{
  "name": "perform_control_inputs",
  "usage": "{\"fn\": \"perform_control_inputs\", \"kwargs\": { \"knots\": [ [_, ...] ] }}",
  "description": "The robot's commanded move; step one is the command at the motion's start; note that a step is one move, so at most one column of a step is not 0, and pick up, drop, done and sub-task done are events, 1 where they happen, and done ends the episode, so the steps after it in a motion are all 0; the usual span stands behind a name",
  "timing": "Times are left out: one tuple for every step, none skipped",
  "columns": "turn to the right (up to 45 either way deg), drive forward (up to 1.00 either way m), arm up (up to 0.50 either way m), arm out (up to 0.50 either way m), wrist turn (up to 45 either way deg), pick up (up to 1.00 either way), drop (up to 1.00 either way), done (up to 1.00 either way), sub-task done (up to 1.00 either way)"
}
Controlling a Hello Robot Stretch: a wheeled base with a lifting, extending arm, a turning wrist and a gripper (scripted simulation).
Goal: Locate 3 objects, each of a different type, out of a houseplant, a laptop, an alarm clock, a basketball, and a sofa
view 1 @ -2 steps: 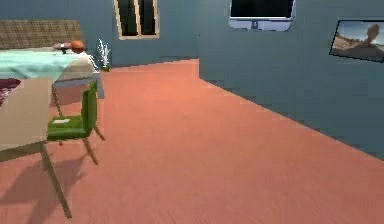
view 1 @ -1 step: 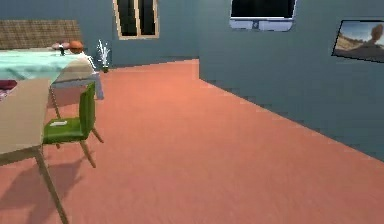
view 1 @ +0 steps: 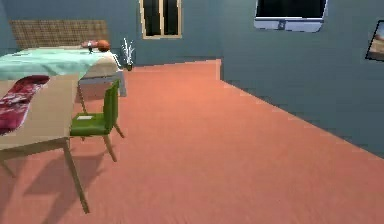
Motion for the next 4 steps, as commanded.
{"fn": "perform_control_inputs", "kwargs": {
  "knots": [
    [0.0, 1.0, 0.0, 0.0, 0.0, 0.0, 0.0, 0.0, 0.0],
    [0.0, 1.0, 0.0, 0.0, 0.0, 0.0, 0.0, 0.0, 0.0],
    [-24.0, 0.0, 0.0, 0.0, 0.0, 0.0, 0.0, 0.0, 0.0],
    [0.0, 0.1, 0.0, 0.0, 0.0, 0.0, 0.0, 0.0, 0.0]
  ]
}}
